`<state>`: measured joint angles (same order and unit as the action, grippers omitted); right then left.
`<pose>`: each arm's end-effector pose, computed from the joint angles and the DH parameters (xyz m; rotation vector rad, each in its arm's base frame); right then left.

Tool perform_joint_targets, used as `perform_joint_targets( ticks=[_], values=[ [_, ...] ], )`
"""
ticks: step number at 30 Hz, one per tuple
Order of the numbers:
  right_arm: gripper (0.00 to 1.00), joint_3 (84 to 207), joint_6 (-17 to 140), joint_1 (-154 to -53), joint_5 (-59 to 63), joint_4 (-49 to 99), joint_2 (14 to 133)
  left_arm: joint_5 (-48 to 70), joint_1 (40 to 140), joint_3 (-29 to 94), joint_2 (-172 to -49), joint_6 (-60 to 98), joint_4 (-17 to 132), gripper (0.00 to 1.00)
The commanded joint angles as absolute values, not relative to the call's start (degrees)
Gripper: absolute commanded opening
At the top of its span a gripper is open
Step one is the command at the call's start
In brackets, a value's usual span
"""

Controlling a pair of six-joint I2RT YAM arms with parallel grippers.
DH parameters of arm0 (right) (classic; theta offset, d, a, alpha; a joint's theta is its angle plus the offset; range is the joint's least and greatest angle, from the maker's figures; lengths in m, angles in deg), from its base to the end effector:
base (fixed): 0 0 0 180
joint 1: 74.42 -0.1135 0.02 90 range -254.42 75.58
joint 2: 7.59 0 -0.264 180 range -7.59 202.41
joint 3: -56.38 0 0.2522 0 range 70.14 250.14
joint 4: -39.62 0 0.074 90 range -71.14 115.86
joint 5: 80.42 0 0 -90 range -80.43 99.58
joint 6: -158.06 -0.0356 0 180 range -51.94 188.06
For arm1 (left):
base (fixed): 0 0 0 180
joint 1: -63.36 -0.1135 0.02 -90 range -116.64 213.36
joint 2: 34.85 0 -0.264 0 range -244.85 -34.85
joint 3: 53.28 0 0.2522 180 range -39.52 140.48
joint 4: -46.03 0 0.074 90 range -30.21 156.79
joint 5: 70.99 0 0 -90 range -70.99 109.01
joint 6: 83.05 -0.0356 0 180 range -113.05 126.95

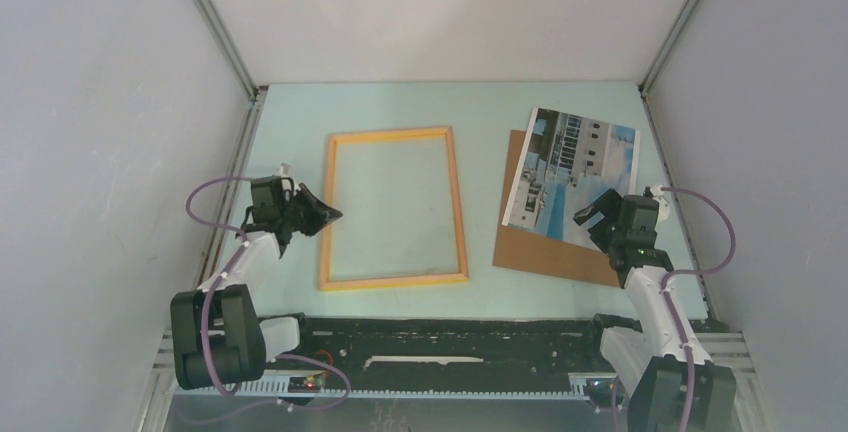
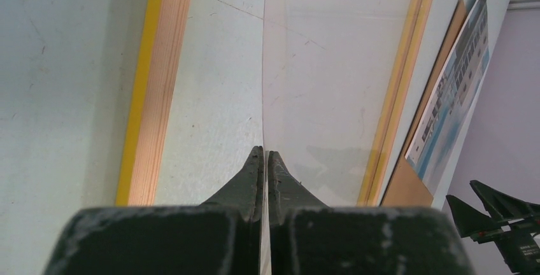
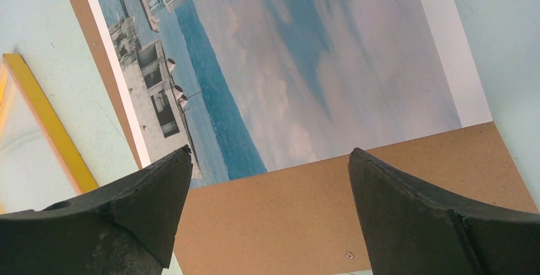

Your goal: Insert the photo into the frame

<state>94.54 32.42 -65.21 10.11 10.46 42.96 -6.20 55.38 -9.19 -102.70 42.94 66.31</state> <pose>0.1782 -0.0292 0.1905 0.8843 2.1303 0.2269 0.2275 0.0166 0.1826 -0.6760 2.2724 -0.7543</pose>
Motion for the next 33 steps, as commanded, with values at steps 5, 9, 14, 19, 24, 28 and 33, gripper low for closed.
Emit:
perform_joint_targets(
  ticks=[5, 9, 14, 19, 24, 28, 33],
  values=[
    [1.00, 95.4, 33.6, -65.6, 10.4, 11.7, 42.9, -6.3, 54.2, -9.4, -101.8, 42.2, 63.7, 0.00],
    [1.00, 95.4, 33.6, -65.6, 10.4, 11.7, 42.8, -6.4, 54.1, -9.5, -102.1, 42.2, 63.6, 0.00],
    [1.00, 95.4, 33.6, -65.6, 10.5, 11.6, 42.7, -6.7, 54.0, -9.8, -102.4, 42.3, 63.3, 0.00],
    [1.00, 95.4, 33.7, -65.6, 10.4, 11.8, 42.9, -6.4, 54.0, -10.1, -102.0, 42.1, 63.6, 0.00],
    [1.00, 95.5, 33.6, -65.6, 10.5, 11.7, 42.9, -5.7, 53.9, -10.3, -101.3, 41.8, 64.2, 0.00],
    [1.00, 95.4, 33.7, -65.6, 10.5, 11.7, 42.9, -5.7, 53.8, -10.3, -101.5, 41.8, 64.4, 0.00],
    [1.00, 95.4, 33.6, -65.5, 10.5, 11.7, 42.8, -5.3, 53.7, -10.9, -100.8, 41.8, 64.5, 0.00]
  ],
)
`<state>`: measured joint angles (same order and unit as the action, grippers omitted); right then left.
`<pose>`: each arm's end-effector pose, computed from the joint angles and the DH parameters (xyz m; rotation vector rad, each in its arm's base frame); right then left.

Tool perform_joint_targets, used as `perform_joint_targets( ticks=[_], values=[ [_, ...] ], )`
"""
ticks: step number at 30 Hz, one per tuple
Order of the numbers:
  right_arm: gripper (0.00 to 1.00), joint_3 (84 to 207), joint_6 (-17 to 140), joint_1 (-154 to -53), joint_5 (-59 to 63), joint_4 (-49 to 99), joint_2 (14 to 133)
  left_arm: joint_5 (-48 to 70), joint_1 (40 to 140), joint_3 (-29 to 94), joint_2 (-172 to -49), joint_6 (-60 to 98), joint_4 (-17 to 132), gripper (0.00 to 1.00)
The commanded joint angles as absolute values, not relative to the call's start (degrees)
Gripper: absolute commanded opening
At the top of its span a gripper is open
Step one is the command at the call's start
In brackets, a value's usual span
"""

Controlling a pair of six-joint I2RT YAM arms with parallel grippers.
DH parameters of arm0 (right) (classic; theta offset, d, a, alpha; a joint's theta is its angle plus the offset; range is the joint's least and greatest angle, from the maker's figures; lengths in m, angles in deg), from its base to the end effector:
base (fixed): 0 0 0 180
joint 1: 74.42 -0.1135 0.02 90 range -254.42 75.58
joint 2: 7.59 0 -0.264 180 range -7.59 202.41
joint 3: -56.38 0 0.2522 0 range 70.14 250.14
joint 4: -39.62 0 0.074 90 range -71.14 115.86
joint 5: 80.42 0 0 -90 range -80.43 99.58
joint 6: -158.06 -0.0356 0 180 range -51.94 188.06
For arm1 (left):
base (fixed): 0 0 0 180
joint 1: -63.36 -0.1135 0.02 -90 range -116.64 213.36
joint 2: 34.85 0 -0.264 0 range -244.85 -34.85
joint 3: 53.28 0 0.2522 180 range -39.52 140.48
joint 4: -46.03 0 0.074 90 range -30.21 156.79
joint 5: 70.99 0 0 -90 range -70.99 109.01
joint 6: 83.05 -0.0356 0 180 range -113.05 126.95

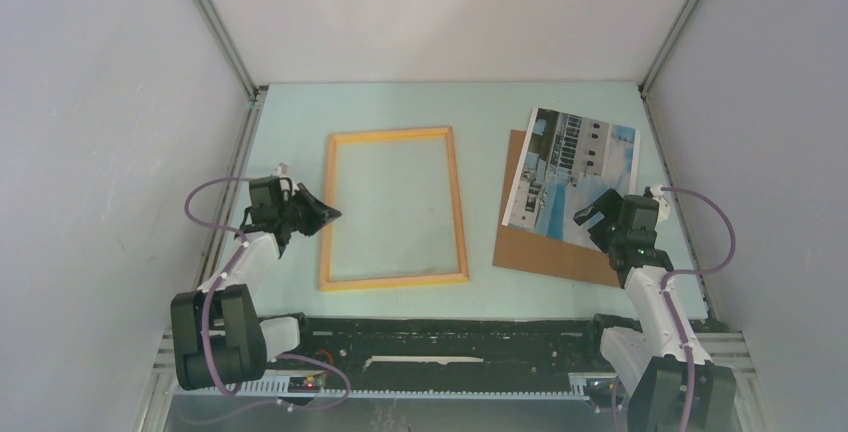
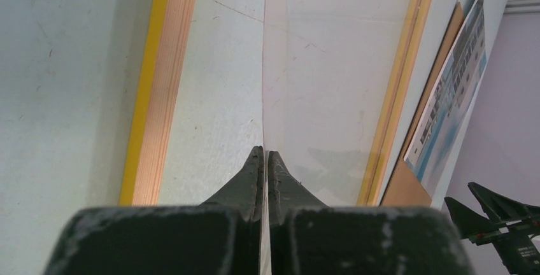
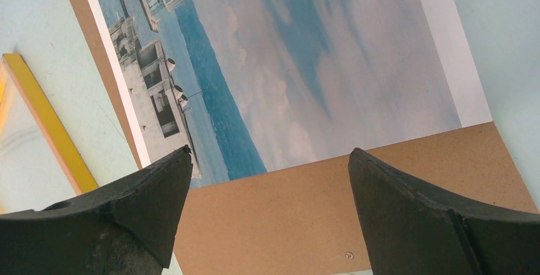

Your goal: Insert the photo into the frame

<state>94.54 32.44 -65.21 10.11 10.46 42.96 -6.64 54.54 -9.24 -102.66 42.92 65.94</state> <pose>0.1782 -0.0292 0.1905 0.8839 2.1304 0.2267 0.2275 0.0197 0.1830 -0.6839 2.2605 -0.7562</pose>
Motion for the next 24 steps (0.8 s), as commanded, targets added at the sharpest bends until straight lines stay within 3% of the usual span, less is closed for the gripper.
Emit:
perform_joint_targets(
  ticks=[1, 24],
  values=[
    [1.00, 95.4, 33.7, -65.6, 10.5, 11.7, 42.8, -5.1, 53.7, -11.0, -100.6, 41.7, 64.7, 0.00],
    [1.00, 95.4, 33.6, -65.6, 10.2, 11.9, 43.0, -7.6, 56.8, -9.0, -105.9, 41.9, 61.5, 0.00]
  ],
)
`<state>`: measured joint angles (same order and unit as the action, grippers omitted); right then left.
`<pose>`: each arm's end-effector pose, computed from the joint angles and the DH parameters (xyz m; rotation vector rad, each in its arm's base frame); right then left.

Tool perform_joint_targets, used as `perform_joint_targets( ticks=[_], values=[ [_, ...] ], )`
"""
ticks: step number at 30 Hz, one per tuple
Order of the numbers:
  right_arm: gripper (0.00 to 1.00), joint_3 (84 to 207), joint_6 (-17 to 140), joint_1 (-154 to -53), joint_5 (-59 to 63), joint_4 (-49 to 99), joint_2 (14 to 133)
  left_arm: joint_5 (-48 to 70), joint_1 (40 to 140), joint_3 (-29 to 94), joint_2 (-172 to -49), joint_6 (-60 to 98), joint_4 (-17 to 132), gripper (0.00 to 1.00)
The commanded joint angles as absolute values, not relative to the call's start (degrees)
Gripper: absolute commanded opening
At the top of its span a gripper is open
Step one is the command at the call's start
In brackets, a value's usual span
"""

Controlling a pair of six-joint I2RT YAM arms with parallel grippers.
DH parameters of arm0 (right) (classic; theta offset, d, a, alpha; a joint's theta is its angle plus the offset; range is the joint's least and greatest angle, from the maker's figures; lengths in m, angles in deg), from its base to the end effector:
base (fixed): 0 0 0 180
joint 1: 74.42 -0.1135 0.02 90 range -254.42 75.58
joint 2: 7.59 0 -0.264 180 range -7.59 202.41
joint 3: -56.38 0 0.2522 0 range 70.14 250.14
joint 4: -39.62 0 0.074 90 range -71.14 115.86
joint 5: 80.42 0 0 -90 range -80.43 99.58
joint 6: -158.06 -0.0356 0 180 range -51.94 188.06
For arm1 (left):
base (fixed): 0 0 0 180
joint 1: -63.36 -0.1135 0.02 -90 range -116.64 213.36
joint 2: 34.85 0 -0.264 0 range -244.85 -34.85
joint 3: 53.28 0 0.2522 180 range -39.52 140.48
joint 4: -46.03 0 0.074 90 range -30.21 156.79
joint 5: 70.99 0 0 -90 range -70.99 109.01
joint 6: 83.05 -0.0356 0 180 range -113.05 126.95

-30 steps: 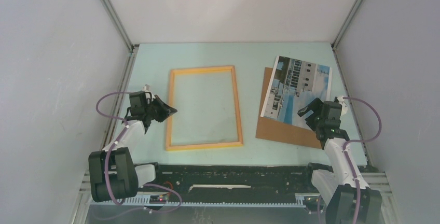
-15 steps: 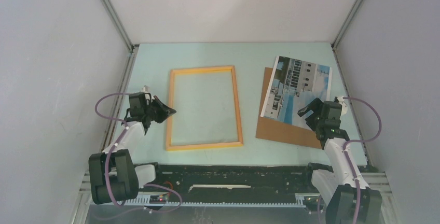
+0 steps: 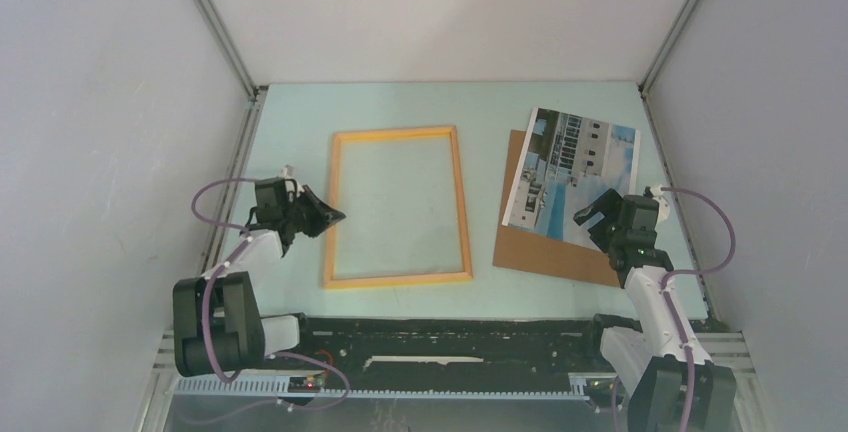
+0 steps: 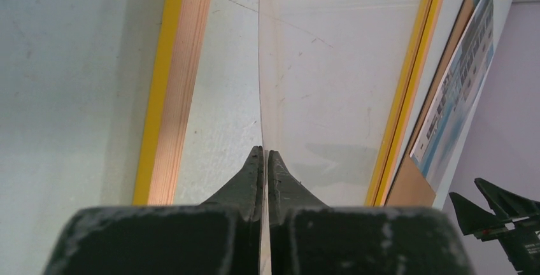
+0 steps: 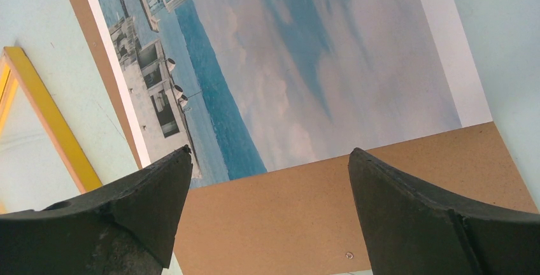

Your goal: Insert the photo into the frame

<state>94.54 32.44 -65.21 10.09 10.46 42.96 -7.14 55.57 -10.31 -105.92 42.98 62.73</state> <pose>0.1782 -0.0292 0.1905 0.8838 2.1305 0.2271 0.2320 0.0159 0.1698 -0.6726 2.2871 -0.7754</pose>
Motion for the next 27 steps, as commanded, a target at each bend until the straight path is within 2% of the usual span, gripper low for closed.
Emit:
perform_joint_targets(
  ticks=[1, 3, 4, 8, 9, 11, 13, 15, 17, 22, 24, 27],
  values=[
    [1.00, 95.4, 33.6, -65.7, 10.2, 11.9, 43.1, -6.4, 57.1, -8.3, -105.6, 41.3, 62.9, 0.00],
    [1.00, 95.4, 33.6, -65.7, 10.2, 12.0, 43.3, -2.8, 58.3, -6.4, -104.9, 39.9, 67.6, 0.06],
    [1.00, 95.4, 33.5, -65.7, 10.2, 12.0, 43.4, -1.0, 58.9, -5.4, -104.4, 39.6, 69.5, 0.14],
    [1.00, 95.4, 33.6, -65.7, 10.2, 12.0, 43.2, 7.2, 61.4, -1.0, -102.0, 37.8, 78.1, 0.58],
    [1.00, 95.4, 33.6, -65.7, 10.2, 11.9, 43.2, 9.3, 62.0, -0.1, -101.0, 37.3, 79.9, 0.65],
    [1.00, 95.4, 33.5, -65.7, 10.2, 11.9, 43.1, 14.4, 62.9, 2.4, -99.1, 36.3, 84.5, 0.85],
    [1.00, 95.5, 33.6, -65.7, 10.2, 12.0, 43.2, 23.6, 66.3, 6.4, -97.5, 34.1, 90.0, 0.98],
    [1.00, 95.4, 33.6, -65.8, 10.2, 12.0, 43.3, 37.7, 69.1, 11.4, -96.5, 32.8, 96.7, 1.00],
    [1.00, 95.4, 33.5, -66.0, 10.5, 12.1, 43.2, 40.9, 70.9, 14.7, -94.9, 31.2, 99.2, 1.00],
    [1.00, 95.5, 33.8, -67.1, 11.4, 12.9, 43.9, 18.3, 74.2, 13.0, -91.5, 35.6, 87.8, 1.00],
    [1.00, 95.6, 33.9, -67.4, 11.5, 13.0, 45.0, 13.5, 80.4, 10.0, -93.2, 42.2, 78.1, 0.99],
    [1.00, 96.2, 33.4, -67.7, 12.3, 12.8, 47.1, 12.9, 92.8, 10.8, -102.0, 47.3, 68.0, 1.00]
  ],
)
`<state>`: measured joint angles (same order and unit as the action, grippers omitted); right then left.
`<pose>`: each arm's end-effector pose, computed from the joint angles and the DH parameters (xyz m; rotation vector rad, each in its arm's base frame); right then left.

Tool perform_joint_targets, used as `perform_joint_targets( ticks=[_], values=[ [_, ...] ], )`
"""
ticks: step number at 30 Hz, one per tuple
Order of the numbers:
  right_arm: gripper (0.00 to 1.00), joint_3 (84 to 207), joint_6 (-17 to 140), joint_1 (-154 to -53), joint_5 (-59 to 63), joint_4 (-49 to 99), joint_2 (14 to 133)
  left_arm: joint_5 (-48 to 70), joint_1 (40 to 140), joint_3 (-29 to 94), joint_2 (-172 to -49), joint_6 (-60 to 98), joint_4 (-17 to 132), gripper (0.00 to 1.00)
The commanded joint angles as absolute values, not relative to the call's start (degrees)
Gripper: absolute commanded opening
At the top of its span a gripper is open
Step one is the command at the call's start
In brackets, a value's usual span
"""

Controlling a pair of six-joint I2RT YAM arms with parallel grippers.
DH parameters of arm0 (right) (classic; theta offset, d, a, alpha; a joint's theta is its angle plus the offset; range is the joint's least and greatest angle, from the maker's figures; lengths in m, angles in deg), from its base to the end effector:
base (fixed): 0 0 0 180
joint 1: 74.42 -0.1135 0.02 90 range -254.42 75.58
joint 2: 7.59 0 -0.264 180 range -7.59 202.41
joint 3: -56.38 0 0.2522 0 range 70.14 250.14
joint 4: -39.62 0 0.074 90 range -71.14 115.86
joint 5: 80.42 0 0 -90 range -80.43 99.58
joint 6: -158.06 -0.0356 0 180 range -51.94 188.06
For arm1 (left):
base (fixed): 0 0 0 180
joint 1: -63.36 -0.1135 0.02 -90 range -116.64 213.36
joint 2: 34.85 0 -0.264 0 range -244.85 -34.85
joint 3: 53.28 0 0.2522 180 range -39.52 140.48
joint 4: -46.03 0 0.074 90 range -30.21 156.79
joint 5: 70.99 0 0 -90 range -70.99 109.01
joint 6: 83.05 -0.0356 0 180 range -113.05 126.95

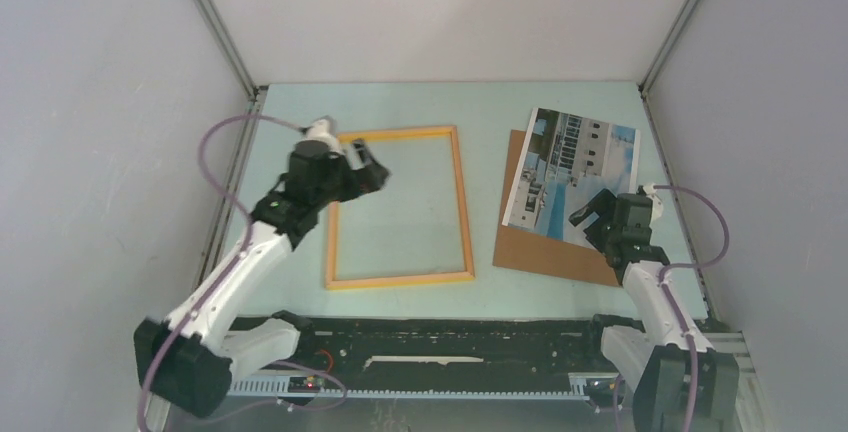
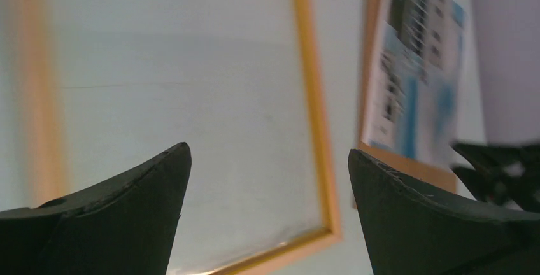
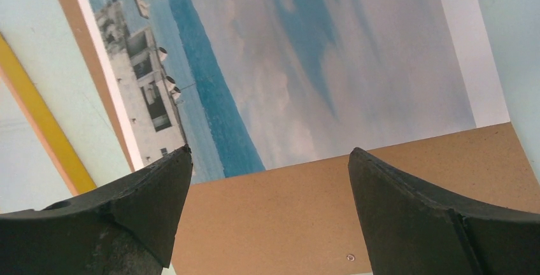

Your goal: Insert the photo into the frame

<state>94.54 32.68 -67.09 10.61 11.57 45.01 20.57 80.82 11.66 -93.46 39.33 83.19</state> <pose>0.1831 -0.0242 0.1863 0.8545 2.1603 0.2275 0.2171 -0.0673 0.3105 -0.2953 2.1271 -0.4872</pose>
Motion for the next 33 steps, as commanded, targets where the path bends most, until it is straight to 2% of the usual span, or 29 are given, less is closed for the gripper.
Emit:
perform_joint_targets(
  ticks=[1, 6, 12, 22, 33],
  values=[
    [1.00, 96.3, 32.9, -67.6, 12.4, 12.8, 47.7, 13.5, 96.6, 12.8, -106.5, 47.8, 67.0, 0.99],
    [1.00, 96.4, 31.4, -65.9, 12.2, 13.7, 50.1, 15.0, 109.0, 27.7, -127.4, 50.0, 66.5, 0.98],
    [1.00, 100.7, 30.8, -61.6, 8.0, 11.6, 53.6, 13.6, 113.7, 42.2, -143.9, 54.6, 65.7, 0.95],
    [1.00, 105.8, 29.1, -59.2, 7.6, 13.7, 65.7, 12.3, 115.6, 40.6, -151.1, 68.9, 60.1, 0.95],
    [1.00, 105.4, 26.3, -59.0, 7.3, 13.7, 71.1, 17.2, 115.6, 38.3, -152.1, 72.3, 58.8, 0.99]
  ],
)
